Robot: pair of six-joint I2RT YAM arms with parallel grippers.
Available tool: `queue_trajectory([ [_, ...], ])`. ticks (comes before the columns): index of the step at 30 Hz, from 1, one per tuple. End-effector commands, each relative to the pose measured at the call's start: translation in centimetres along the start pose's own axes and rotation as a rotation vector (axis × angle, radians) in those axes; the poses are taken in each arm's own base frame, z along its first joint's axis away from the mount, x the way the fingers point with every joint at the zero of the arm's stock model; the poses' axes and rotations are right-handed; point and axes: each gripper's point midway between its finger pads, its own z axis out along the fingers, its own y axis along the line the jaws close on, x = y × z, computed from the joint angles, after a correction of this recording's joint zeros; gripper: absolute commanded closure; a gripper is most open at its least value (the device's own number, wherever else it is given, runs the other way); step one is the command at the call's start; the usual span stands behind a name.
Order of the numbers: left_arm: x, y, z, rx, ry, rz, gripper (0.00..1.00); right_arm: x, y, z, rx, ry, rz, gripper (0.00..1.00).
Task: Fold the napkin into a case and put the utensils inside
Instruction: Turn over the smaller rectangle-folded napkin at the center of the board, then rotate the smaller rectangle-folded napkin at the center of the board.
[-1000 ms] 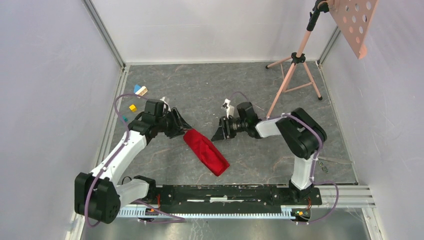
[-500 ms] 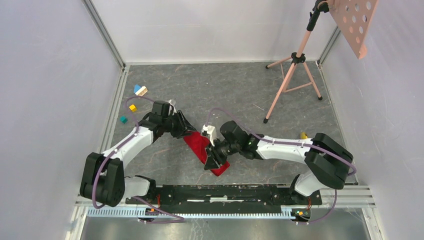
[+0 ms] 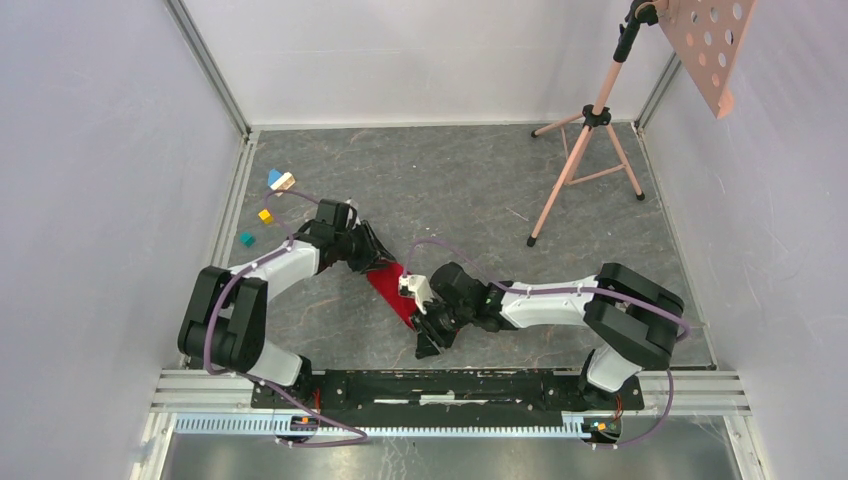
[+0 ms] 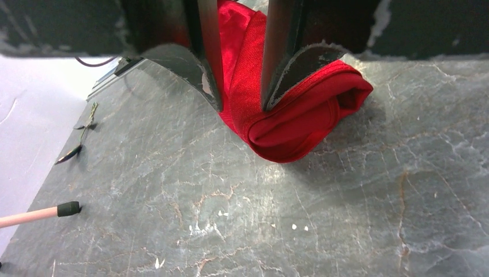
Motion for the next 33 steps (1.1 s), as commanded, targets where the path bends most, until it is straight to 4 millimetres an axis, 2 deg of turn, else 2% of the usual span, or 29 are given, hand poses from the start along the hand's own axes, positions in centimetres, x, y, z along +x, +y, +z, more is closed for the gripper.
queue_trajectory([
  [1, -2.5, -1.0, 1.0, 0.008, -0.068, 0.012, 0.63, 0.7, -2.1, 0.4, 0.115, 0.033, -0.02, 0.69],
  [6, -3.1, -0.3, 2.0, -0.027, -0.079, 0.007, 0.65, 0.9, -5.5, 0.1, 0.299, 0.018, 0.0, 0.69],
  [9, -3.5, -0.4, 2.1, -0.032, -0.09, 0.001, 0.65, 1.2, -7.6, -0.7, 0.432, 0.023, 0.02, 0.68],
  [14, -4.3, -0.7, 0.9, -0.048, -0.137, 0.013, 0.65, 1.0, -10.5, -2.6, 0.594, 0.015, 0.024, 0.68],
  [20, -4.4, -1.4, -1.8, -0.049, -0.178, 0.034, 0.59, 0.2, -15.1, -6.4, 0.735, -0.02, 0.063, 0.66],
  [24, -4.6, -2.2, -3.5, -0.031, -0.208, 0.049, 0.52, -2.7, -18.8, -7.8, 0.767, -0.098, 0.09, 0.63],
  [27, -4.3, -2.7, -3.7, -0.013, -0.185, 0.059, 0.48, -5.6, -22.5, -8.3, 0.793, -0.144, 0.112, 0.62],
  [28, -4.0, -2.8, -3.6, -0.006, -0.173, 0.061, 0.47, -7.2, -23.8, -8.7, 0.808, -0.17, 0.118, 0.61],
  [29, -3.8, -2.7, -3.4, -0.003, -0.157, 0.066, 0.46, -8.0, -25.1, -8.7, 0.811, -0.176, 0.132, 0.61],
  [31, -3.2, -2.8, -2.9, 0.012, -0.112, 0.076, 0.44, -11.4, -26.9, -8.9, 0.78, -0.234, 0.138, 0.6],
  [33, -2.4, -2.9, -2.4, 0.036, -0.071, 0.081, 0.43, -14.1, -27.7, -8.0, 0.694, -0.257, 0.135, 0.59],
])
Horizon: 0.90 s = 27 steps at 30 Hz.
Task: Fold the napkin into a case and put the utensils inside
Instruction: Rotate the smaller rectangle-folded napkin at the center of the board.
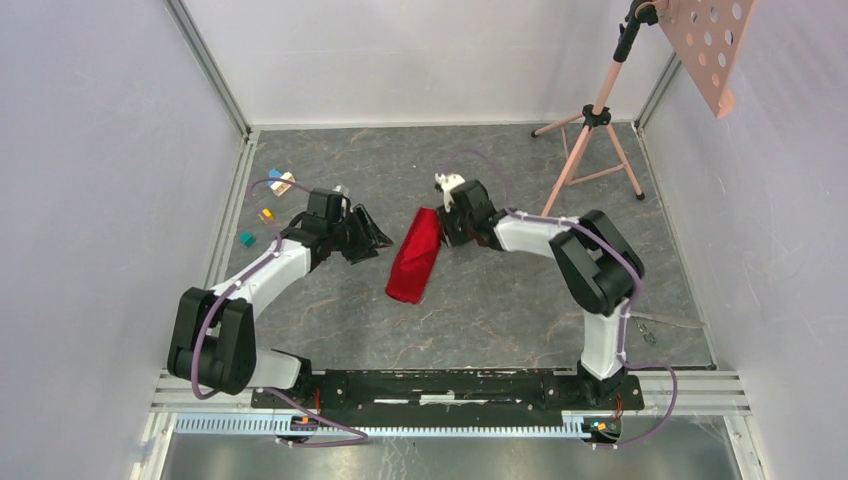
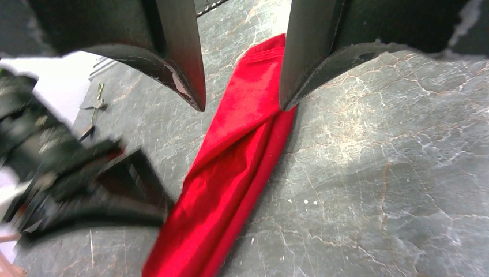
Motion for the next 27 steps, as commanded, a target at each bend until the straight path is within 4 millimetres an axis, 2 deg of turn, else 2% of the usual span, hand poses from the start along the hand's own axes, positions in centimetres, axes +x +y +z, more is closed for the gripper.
queue_trajectory([
  [1, 1.1, -0.8, 0.4, 0.062, 0.076, 0.042, 0.42, -3.6, -0.3, 3.2, -0.108, 0.003, -0.002, 0.59],
  [3, 1.7, -1.0, 0.3, 0.087, 0.082, 0.047, 0.4, -5.0, 0.2, 3.2, -0.141, -0.005, 0.001, 0.57],
  [5, 2.4, -1.2, 0.1, 0.1, 0.091, 0.067, 0.37, -5.2, 0.2, 2.2, -0.147, -0.031, 0.024, 0.5],
  [9, 4.8, -1.8, 0.1, 0.154, 0.154, 0.102, 0.35, -4.0, 1.9, 0.0, -0.259, -0.025, 0.088, 0.44],
  [14, 7.2, -0.3, 0.0, 0.12, 0.177, 0.114, 0.36, -3.0, 4.1, -2.5, -0.398, -0.072, 0.166, 0.4],
  [17, 8.2, 0.9, 0.3, 0.085, 0.201, 0.107, 0.36, -3.0, 3.9, -3.0, -0.432, -0.109, 0.229, 0.36],
  [20, 8.8, 1.9, 0.6, 0.051, 0.21, 0.103, 0.39, -4.0, 3.7, -3.3, -0.474, -0.157, 0.289, 0.35],
  [27, 8.9, 3.7, -0.5, -0.02, 0.165, 0.123, 0.4, -4.4, 4.1, -3.2, -0.514, -0.17, 0.325, 0.34],
])
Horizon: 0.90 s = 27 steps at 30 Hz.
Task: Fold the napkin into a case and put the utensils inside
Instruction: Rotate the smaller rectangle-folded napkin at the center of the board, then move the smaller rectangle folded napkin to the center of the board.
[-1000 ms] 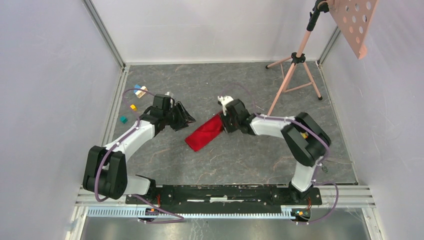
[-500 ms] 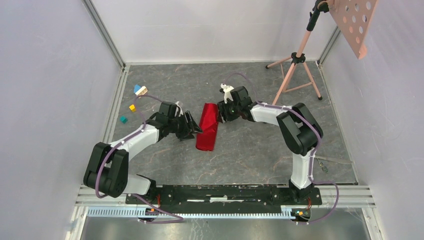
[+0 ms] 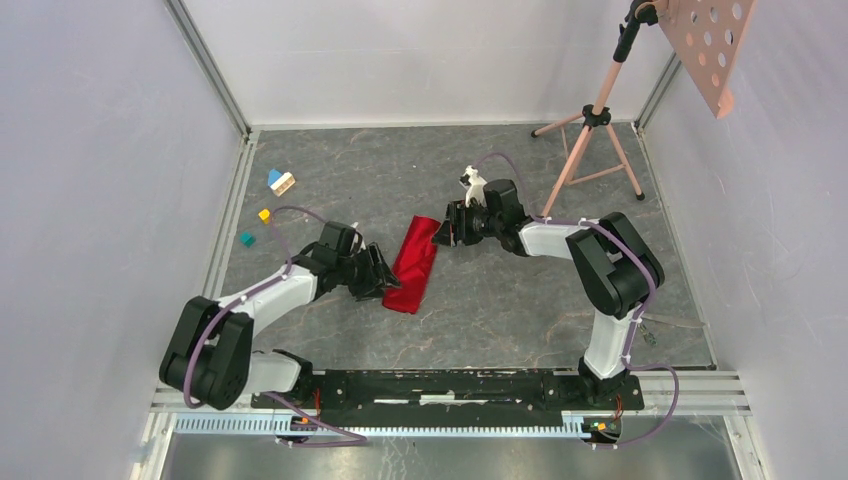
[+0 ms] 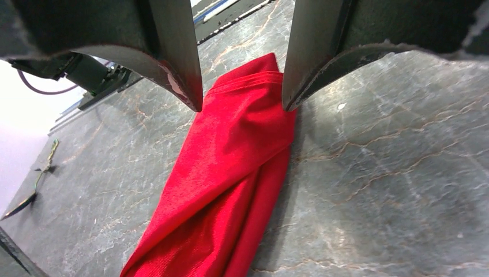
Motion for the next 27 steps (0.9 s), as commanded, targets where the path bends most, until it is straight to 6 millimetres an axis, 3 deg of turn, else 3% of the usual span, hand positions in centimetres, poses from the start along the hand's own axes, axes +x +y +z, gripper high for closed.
queue_trajectory([
  [1, -0.1, 0.9, -1.1, -0.033, -0.054, 0.072, 0.39, -1.6, 2.3, -0.2, -0.095, -0.06, -0.002, 0.34],
  [8, -0.1, 0.4, -2.1, -0.012, -0.079, 0.082, 0.36, -1.2, 3.1, 0.0, -0.143, -0.062, 0.031, 0.38],
  [16, 1.8, 2.5, -1.1, -0.073, -0.007, 0.035, 0.41, -3.5, 6.2, -1.3, -0.254, -0.139, 0.034, 0.39],
  [20, 2.0, 3.8, -0.7, -0.126, -0.012, 0.013, 0.45, -4.1, 8.5, -0.4, -0.386, -0.161, 0.06, 0.44],
  [27, 2.5, 5.4, -0.2, -0.183, -0.002, -0.004, 0.56, -3.6, 9.2, 2.2, -0.527, -0.179, 0.161, 0.56],
])
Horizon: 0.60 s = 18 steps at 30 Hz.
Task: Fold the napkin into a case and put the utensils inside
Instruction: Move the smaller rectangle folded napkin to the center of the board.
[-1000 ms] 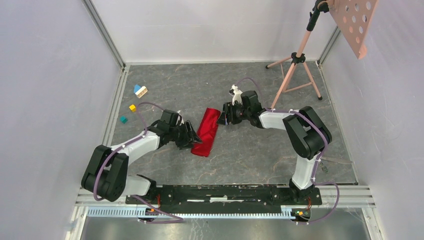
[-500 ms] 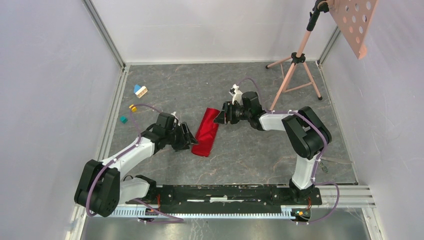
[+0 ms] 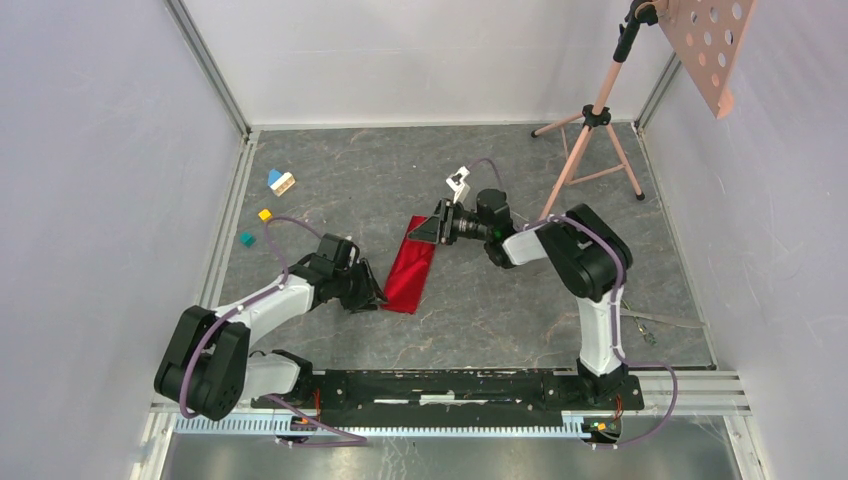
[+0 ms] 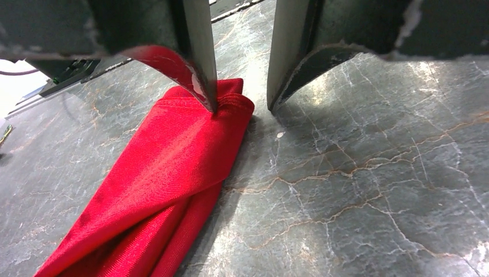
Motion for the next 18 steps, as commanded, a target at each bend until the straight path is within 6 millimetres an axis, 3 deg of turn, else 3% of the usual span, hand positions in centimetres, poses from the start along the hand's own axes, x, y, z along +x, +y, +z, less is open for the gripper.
queue_trajectory([
  [1, 0.4, 1.5, 0.6, -0.053, -0.001, 0.013, 0.57, -1.0, 1.6, 1.6, -0.142, -0.05, 0.02, 0.56],
  [7, 0.7, 2.3, 0.8, -0.078, -0.01, 0.005, 0.61, -0.6, -1.0, 3.3, -0.101, -0.043, 0.025, 0.56],
  [13, 0.5, 2.7, 1.0, -0.098, -0.02, 0.005, 0.63, 0.9, -5.0, 4.6, 0.02, -0.015, 0.047, 0.56],
  [18, 0.3, 3.0, 1.1, -0.11, -0.03, 0.005, 0.64, 1.5, -6.5, 5.8, 0.04, 0.004, 0.067, 0.56],
])
